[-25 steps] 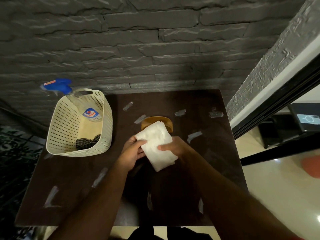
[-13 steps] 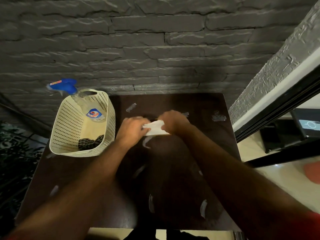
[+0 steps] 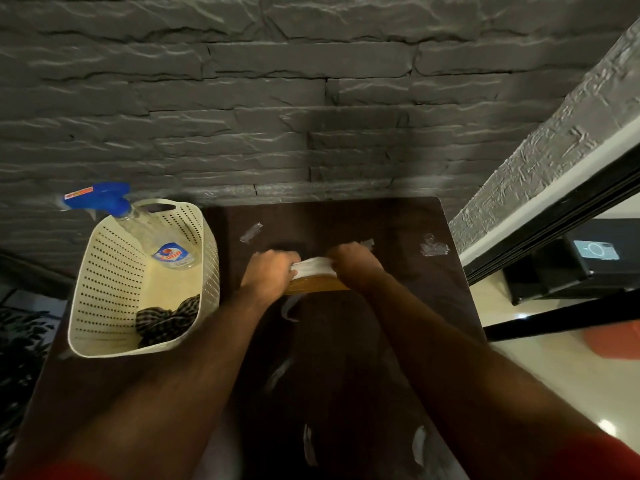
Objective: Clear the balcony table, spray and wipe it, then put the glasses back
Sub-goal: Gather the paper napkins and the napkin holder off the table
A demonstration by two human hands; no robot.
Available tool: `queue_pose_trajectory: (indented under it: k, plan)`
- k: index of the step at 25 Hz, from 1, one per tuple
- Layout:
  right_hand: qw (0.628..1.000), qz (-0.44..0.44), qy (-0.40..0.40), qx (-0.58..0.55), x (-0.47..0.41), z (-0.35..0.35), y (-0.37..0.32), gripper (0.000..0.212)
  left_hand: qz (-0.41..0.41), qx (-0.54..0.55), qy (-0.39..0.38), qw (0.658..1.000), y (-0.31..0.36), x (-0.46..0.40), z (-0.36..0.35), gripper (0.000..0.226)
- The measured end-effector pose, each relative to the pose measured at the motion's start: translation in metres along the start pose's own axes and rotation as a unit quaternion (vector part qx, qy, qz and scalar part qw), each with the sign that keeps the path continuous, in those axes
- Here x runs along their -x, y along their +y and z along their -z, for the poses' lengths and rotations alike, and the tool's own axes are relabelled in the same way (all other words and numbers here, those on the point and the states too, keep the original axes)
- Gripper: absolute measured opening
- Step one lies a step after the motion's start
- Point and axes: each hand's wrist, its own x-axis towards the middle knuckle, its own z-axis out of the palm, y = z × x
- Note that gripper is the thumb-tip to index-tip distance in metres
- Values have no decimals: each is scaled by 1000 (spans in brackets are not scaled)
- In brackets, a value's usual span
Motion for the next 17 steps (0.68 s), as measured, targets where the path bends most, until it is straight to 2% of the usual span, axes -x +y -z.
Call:
queue_pose_trajectory:
  k: [3,6,9,13,17]
  plan:
    - [999,-13,-28,-21,1,-7,5,23,12,16,-52,998,-11,-3,-10,30]
    - [999,3,-5,-43,3,-4,6,31,5,56,-27,998,-18,-5,-13,42]
    - [998,24,29,-57,2,-2,5,32,-21,98,3,995,-20,-5,-10,40]
    - [996,-25,-17,-81,-4,-9,7,36,-37,82,1,996,-20,-4,-11,26]
    - [989,-72,-48,-116,-10,-13,9,40,-7,85,-36,996,-17,2,-18,29]
